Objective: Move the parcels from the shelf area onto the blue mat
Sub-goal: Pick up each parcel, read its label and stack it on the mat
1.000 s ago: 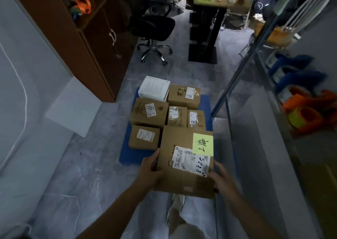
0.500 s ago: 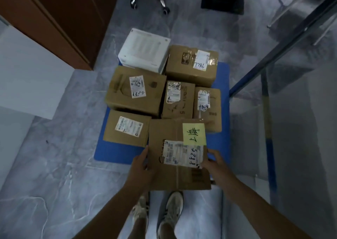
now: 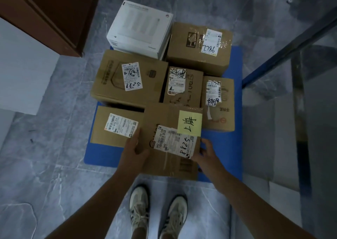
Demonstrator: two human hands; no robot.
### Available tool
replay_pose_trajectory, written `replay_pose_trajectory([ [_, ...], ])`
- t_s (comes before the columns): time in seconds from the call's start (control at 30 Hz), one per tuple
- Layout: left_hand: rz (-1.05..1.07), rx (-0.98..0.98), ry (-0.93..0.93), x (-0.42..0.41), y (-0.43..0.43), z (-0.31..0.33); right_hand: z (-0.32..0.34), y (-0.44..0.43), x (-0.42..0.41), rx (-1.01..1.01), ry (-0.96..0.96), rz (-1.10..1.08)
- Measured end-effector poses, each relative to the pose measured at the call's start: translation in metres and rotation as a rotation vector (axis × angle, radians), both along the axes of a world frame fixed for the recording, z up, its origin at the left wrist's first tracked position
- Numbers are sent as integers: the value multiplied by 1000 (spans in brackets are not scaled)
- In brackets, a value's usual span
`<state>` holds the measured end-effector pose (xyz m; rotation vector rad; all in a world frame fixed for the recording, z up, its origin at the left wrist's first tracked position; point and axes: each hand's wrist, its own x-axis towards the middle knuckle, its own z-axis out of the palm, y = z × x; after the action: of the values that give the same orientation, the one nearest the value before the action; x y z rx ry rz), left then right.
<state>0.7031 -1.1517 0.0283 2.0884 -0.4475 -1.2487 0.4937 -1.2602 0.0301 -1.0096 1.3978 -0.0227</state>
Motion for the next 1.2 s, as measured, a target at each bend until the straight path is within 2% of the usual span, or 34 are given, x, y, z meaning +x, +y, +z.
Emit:
replay_pose_trajectory([
  [0.17, -41, 14, -48, -13, 9, 1, 4, 6, -6, 7, 47, 152],
  [0.23, -29, -34, -104, -17, 6, 16, 16, 8, -4, -15, 90, 150],
  [0.37, -294, -86, -248, -15, -8, 73, 68, -5, 5, -93, 137, 196],
  [0.43, -389, -60, -272, -10, -20, 111, 109, -19, 10, -92, 95, 287],
  [0.5, -414, -126, -323, -4, -40, 158, 165, -40, 21, -169, 73, 378],
  [0.63, -410, -330, -393, -7, -74, 269, 308, -73, 45, -406, -2, 367],
  [0.73, -517, -403, -443, -19, -82, 346, 413, -76, 53, -652, -23, 395],
  [0.83, -520, -469, -496, -26, -89, 419, 493, -68, 49, -792, -23, 433],
  [0.97, -561, -661, -563, -19, -102, 500, 561, -63, 31, -942, 71, 435],
  [1.2, -815, -715, -668, 22, -103, 573, 604, -35, 26, -948, 281, 309],
])
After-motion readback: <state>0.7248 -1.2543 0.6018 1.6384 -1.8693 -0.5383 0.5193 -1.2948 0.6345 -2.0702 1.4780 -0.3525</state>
